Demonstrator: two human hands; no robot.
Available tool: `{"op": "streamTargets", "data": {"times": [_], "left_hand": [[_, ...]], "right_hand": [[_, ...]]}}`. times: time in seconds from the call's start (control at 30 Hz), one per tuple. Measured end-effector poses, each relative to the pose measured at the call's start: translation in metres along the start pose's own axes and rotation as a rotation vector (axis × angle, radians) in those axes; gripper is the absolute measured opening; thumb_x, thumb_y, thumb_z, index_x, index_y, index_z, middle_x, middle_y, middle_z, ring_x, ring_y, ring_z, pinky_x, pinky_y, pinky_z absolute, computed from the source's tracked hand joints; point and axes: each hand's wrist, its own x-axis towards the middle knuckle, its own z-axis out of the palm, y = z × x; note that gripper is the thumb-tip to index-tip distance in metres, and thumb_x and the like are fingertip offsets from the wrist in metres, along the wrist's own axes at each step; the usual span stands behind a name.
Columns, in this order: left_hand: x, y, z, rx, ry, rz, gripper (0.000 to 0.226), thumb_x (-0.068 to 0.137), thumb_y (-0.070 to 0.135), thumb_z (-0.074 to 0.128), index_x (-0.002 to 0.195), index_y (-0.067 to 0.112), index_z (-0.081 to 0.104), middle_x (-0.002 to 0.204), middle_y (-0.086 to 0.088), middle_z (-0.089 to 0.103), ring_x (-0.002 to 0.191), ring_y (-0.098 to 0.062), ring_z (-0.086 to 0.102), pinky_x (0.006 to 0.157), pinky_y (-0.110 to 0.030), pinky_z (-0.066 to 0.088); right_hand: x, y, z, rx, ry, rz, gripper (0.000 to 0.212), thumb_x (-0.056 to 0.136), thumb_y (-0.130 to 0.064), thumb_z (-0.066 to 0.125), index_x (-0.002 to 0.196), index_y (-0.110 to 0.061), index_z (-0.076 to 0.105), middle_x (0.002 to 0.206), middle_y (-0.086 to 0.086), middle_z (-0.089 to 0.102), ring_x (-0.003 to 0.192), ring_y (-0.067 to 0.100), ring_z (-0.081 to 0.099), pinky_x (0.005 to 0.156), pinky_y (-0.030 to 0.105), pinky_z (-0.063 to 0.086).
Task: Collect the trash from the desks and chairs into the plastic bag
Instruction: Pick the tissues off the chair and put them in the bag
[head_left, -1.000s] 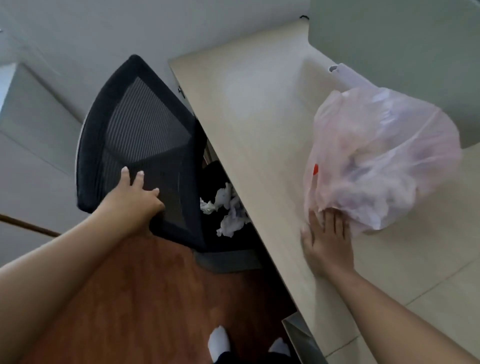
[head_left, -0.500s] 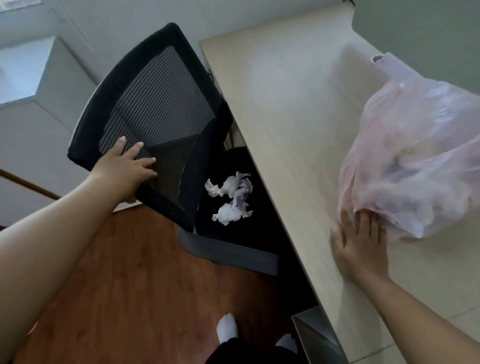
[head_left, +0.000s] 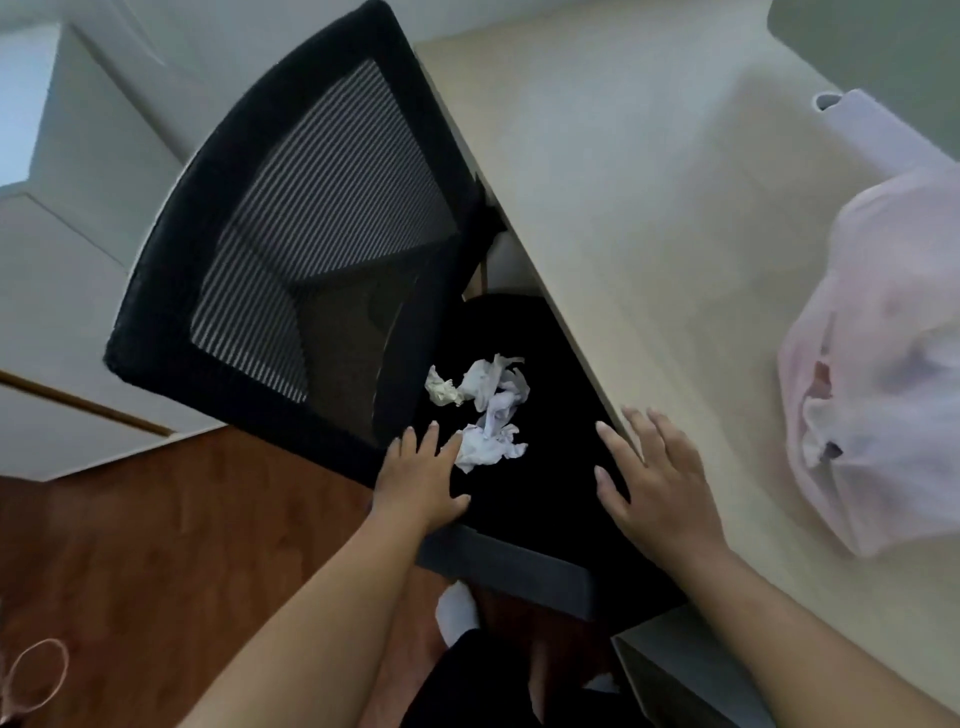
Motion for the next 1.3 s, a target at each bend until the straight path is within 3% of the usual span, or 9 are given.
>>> {"op": "streamTargets", "data": {"times": [0.1, 0.17, 0.27, 0.6, 0.8, 0.87, 1.0, 1.13, 1.3], "left_hand": [[0.024, -0.007, 0.008, -0.042, 0.041, 0.050, 0.098, 0.085, 0.058, 0.058, 0.156, 0.025, 0.000, 0.163, -0.007, 0.003, 0.146, -0.034, 0.014, 0.116, -0.042, 0.021], [0.039, -0.008, 0.012, -0.054, 0.018, 0.062, 0.106, 0.082, 0.058, 0.062, 0.155, 0.021, -0.005, 0.163, -0.010, -0.004, 0.147, -0.034, 0.009, 0.117, -0.041, 0.018], [0.063, -0.006, 0.022, -0.100, -0.051, 0.042, 0.116, 0.078, 0.058, 0.067, 0.154, 0.022, -0.014, 0.161, -0.012, -0.017, 0.148, -0.037, -0.005, 0.119, -0.043, 0.012], [0.150, -0.020, 0.069, 0.000, 0.023, 0.099, 0.144, 0.055, 0.081, 0.066, 0.152, 0.020, -0.022, 0.157, -0.016, -0.030, 0.144, -0.046, -0.015, 0.117, -0.055, 0.000], [0.186, -0.019, 0.097, -0.074, 0.021, 0.036, 0.150, 0.051, 0.086, 0.064, 0.146, 0.022, -0.033, 0.153, -0.015, -0.037, 0.144, -0.048, -0.013, 0.115, -0.059, 0.008], [0.197, -0.021, 0.100, -0.081, -0.012, 0.017, 0.146, 0.054, 0.085, 0.063, 0.146, 0.024, -0.032, 0.153, -0.015, -0.037, 0.143, -0.048, -0.015, 0.116, -0.058, 0.006], [0.210, -0.020, 0.103, -0.115, -0.076, 0.066, 0.120, 0.064, 0.073, 0.067, 0.153, 0.033, -0.003, 0.159, -0.010, -0.008, 0.143, -0.047, -0.013, 0.117, -0.057, 0.005], [0.213, -0.023, 0.100, -0.192, 0.005, 0.111, 0.072, 0.074, 0.052, 0.068, 0.136, 0.032, 0.039, 0.139, -0.005, 0.030, 0.129, -0.034, 0.020, 0.107, -0.044, 0.027], [0.214, -0.016, 0.110, -0.205, 0.026, 0.186, 0.040, 0.085, 0.028, 0.059, 0.123, 0.026, 0.047, 0.129, -0.001, 0.042, 0.112, -0.028, 0.030, 0.093, -0.032, 0.033]], "right_hand": [[0.039, -0.032, 0.019, 0.074, -0.187, -0.027, 0.057, 0.079, -0.028, 0.070, 0.133, -0.020, 0.055, 0.136, 0.012, 0.052, 0.118, 0.033, 0.051, 0.082, 0.047, 0.054], [0.058, -0.042, 0.035, 0.034, -0.514, 0.054, 0.088, 0.077, -0.035, 0.073, 0.150, -0.034, 0.023, 0.158, 0.011, 0.019, 0.138, 0.037, 0.030, 0.088, 0.046, 0.053], [0.084, -0.040, 0.068, -0.043, -0.809, 0.115, 0.118, 0.076, -0.033, 0.077, 0.149, -0.041, -0.016, 0.158, 0.006, -0.024, 0.146, 0.041, -0.005, 0.096, 0.045, 0.047], [0.154, -0.038, 0.201, -0.192, -0.808, -0.060, 0.113, 0.085, -0.037, 0.069, 0.145, -0.040, -0.027, 0.153, 0.008, -0.038, 0.141, 0.049, -0.019, 0.104, 0.060, 0.036], [0.173, -0.024, 0.244, 0.066, -0.954, -0.061, 0.082, 0.093, -0.032, 0.061, 0.150, -0.045, 0.004, 0.158, -0.005, -0.027, 0.145, 0.039, -0.015, 0.117, 0.053, 0.014], [0.173, -0.020, 0.248, 0.021, -0.980, -0.066, 0.089, 0.088, -0.021, 0.066, 0.150, -0.045, 0.007, 0.159, -0.001, -0.023, 0.145, 0.039, -0.009, 0.115, 0.049, 0.022], [0.171, -0.018, 0.251, 0.045, -0.842, -0.076, 0.077, 0.080, -0.028, 0.070, 0.144, -0.036, 0.028, 0.155, 0.008, 0.004, 0.134, 0.037, 0.016, 0.102, 0.040, 0.035], [0.157, -0.020, 0.255, 0.199, -0.768, -0.023, 0.049, 0.077, -0.018, 0.071, 0.119, -0.022, 0.046, 0.135, 0.010, 0.029, 0.118, 0.035, 0.038, 0.088, 0.037, 0.042], [0.122, -0.013, 0.257, 0.259, -0.705, 0.042, 0.029, 0.078, -0.009, 0.070, 0.098, -0.013, 0.050, 0.120, 0.010, 0.040, 0.103, 0.031, 0.049, 0.080, 0.033, 0.042]]}}
